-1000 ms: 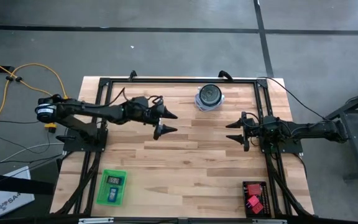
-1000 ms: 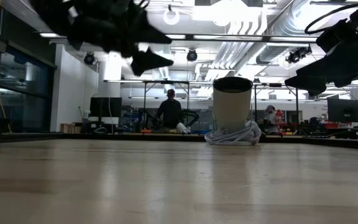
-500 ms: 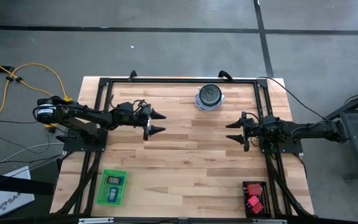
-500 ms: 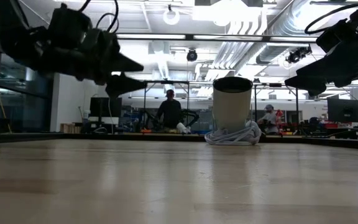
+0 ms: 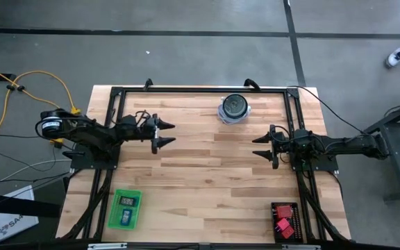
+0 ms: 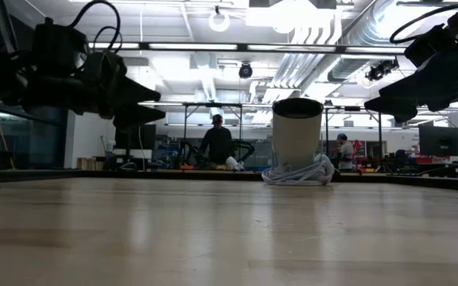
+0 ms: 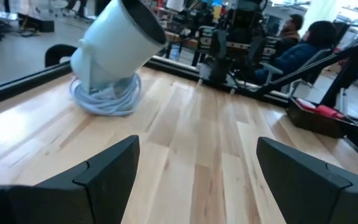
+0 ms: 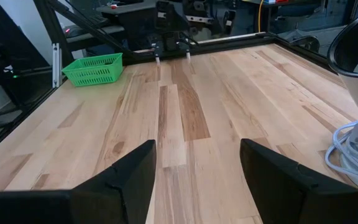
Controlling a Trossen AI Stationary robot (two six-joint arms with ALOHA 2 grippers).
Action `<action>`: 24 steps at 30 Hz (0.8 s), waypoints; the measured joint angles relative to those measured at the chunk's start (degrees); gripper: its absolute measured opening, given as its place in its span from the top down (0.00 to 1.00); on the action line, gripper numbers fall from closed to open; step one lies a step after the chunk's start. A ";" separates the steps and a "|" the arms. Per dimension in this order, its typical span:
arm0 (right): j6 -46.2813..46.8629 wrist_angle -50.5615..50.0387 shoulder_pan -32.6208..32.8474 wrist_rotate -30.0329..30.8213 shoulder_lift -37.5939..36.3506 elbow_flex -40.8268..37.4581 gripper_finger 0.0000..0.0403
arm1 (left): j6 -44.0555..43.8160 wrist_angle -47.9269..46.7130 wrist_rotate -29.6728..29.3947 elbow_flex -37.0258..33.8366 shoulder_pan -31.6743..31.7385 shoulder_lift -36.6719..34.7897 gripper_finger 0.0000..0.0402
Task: Pick & Place Office items
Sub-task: Return to Home Position
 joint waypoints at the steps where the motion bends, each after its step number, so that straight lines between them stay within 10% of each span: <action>1: 0.00 0.00 0.00 0.00 0.01 -0.01 0.46 | 0.00 0.11 0.03 -0.34 0.41 0.00 0.21; 24: -0.01 0.01 0.00 0.00 0.00 0.01 0.46 | -0.86 -6.86 8.20 -4.56 7.20 -13.98 0.21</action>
